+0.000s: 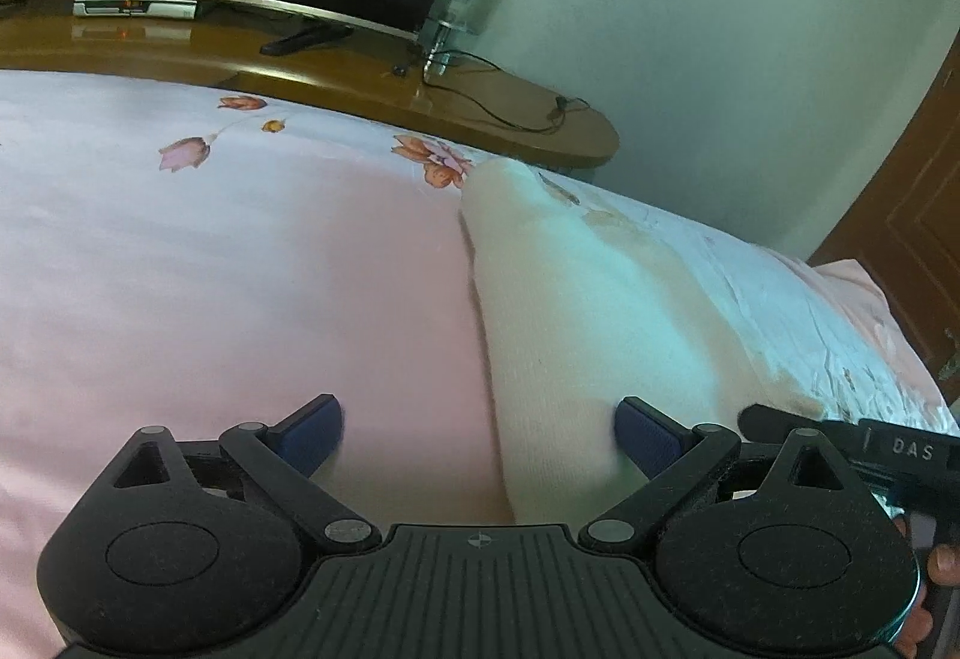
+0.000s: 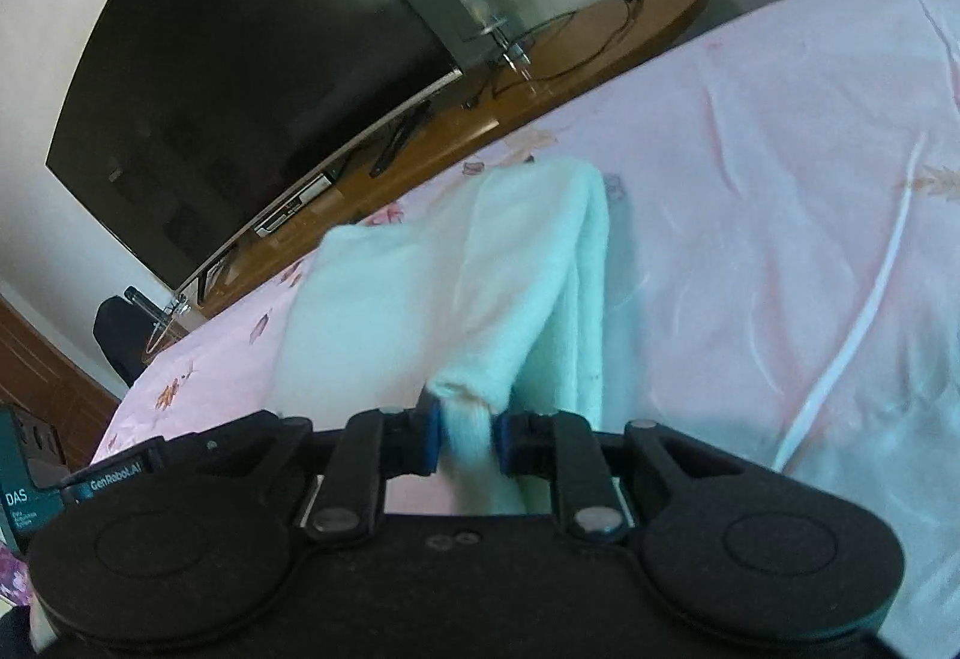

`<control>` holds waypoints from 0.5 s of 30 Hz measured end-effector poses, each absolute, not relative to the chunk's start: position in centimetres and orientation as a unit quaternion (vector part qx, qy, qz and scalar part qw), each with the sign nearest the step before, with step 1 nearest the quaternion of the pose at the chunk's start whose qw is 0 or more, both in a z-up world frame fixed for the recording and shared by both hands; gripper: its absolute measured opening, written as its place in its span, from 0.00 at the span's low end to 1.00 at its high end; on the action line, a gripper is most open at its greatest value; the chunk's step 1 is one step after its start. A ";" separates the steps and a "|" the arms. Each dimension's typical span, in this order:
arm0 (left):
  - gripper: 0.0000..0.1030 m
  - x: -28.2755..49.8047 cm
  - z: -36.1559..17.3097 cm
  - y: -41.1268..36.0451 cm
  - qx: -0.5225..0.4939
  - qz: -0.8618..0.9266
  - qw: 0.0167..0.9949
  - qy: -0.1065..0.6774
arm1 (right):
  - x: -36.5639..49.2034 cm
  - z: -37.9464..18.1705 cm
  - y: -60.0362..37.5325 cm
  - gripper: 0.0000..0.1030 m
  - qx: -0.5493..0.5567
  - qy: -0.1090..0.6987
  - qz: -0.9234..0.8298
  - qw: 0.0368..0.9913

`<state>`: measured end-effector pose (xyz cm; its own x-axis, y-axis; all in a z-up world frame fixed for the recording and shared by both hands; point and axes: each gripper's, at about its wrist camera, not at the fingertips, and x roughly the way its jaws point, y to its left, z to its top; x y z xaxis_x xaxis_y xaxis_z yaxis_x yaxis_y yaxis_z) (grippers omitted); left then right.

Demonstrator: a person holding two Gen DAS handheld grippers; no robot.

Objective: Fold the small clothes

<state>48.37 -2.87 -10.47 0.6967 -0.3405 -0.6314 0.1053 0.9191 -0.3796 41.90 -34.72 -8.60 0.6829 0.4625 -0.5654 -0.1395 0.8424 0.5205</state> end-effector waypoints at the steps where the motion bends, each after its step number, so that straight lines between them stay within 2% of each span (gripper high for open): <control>1: 0.94 48.4 -10.5 -2.9 -0.155 -0.125 0.907 0.371 | 42.1 -8.6 -34.8 0.17 0.222 0.363 0.171 0.889; 6: 0.94 48.3 -10.4 -3.1 -0.141 -0.131 0.907 0.375 | 42.6 -9.2 -36.0 0.17 0.256 0.385 0.191 0.866; 8: 0.94 48.1 -10.5 -3.1 -0.139 -0.133 0.907 0.374 | 42.3 -8.7 -36.2 0.27 0.264 0.394 0.206 0.856; 10: 0.94 48.1 -10.6 -3.1 -0.139 -0.134 0.908 0.371 | 41.7 -8.3 -36.1 0.30 0.259 0.401 0.214 0.852; 12: 0.95 48.1 -10.6 -3.2 -0.135 -0.136 0.909 0.371 | 41.1 -8.6 -36.1 0.24 0.256 0.404 0.206 0.854; 13: 0.95 48.0 -10.5 -3.3 -0.134 -0.136 0.909 0.371 | 40.9 -8.8 -36.1 0.14 0.245 0.402 0.195 0.861; 15: 0.94 48.0 -10.2 -3.3 -0.136 -0.133 0.906 0.377 | 40.7 -8.7 -36.1 0.12 0.247 0.395 0.186 0.865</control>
